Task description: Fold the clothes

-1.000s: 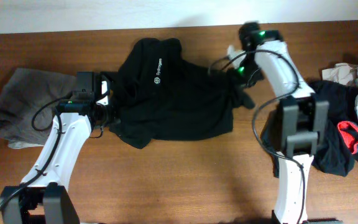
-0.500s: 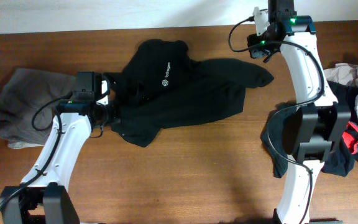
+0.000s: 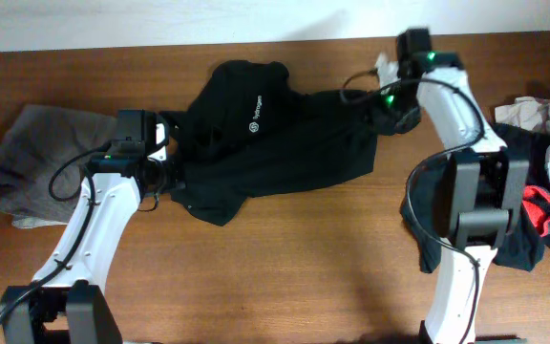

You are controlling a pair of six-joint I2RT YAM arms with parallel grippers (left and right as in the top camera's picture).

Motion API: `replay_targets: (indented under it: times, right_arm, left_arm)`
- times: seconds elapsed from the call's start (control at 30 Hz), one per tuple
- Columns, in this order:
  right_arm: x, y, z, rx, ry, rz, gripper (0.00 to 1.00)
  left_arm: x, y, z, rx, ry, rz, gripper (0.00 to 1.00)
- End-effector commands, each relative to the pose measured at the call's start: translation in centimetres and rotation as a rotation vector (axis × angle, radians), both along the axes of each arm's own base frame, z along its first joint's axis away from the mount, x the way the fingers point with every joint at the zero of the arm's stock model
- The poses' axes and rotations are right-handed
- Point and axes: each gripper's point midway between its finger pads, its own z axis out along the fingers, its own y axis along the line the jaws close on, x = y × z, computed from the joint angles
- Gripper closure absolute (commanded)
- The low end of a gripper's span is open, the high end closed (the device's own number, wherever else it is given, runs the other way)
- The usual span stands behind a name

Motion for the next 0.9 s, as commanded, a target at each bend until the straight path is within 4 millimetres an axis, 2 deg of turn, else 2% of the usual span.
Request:
replay_targets:
  times: [0.0, 0.1, 0.2, 0.23, 0.33, 0.5, 0.67, 0.77, 0.87]
  right_arm:
    - [-0.8, 1.8, -2.4, 0.046, 0.028, -0.044, 0.26]
    - [0.8, 1.5, -3.1, 0.018, -0.048, -0.048, 0.29]
    - [2.5, 0.7, -2.6, -0.016, -0.121, -0.061, 0.53]
    - [3.3, 0.6, -2.2, -0.019, -0.157, -0.066, 0.64]
    - [4.1, -0.3, -1.8, -0.054, -0.191, -0.082, 0.76]
    - [6.5, -1.8, 0.6, -0.089, -0.281, -0.116, 0.84]
    - [9.7, -3.0, 4.5, -0.077, -0.421, -0.144, 0.92]
    - [11.2, -3.0, 6.3, -0.071, -0.494, -0.147, 0.94]
    - [12.2, -2.9, 6.9, -0.067, -0.545, -0.146, 0.93]
  left_arm:
    - [0.0, 0.1, -0.2, 0.007, 0.004, -0.012, 0.99]
    - [0.0, 0.1, -0.2, 0.007, 0.004, -0.012, 0.99]
    - [-0.1, 0.1, -0.2, 0.007, 0.006, -0.012, 0.99]
    - [-0.1, 0.1, -0.2, 0.007, 0.008, -0.012, 0.99]
    - [-0.1, 0.1, -0.2, 0.007, 0.008, -0.012, 0.99]
    - [-0.1, 0.1, -0.2, 0.007, 0.005, -0.012, 0.99]
    - [-0.1, 0.1, -0.2, 0.007, 0.005, -0.012, 0.99]
    - [0.0, 0.1, -0.2, 0.007, 0.004, -0.012, 0.98]
    - [0.0, 0.1, -0.2, 0.007, 0.001, -0.012, 0.98]
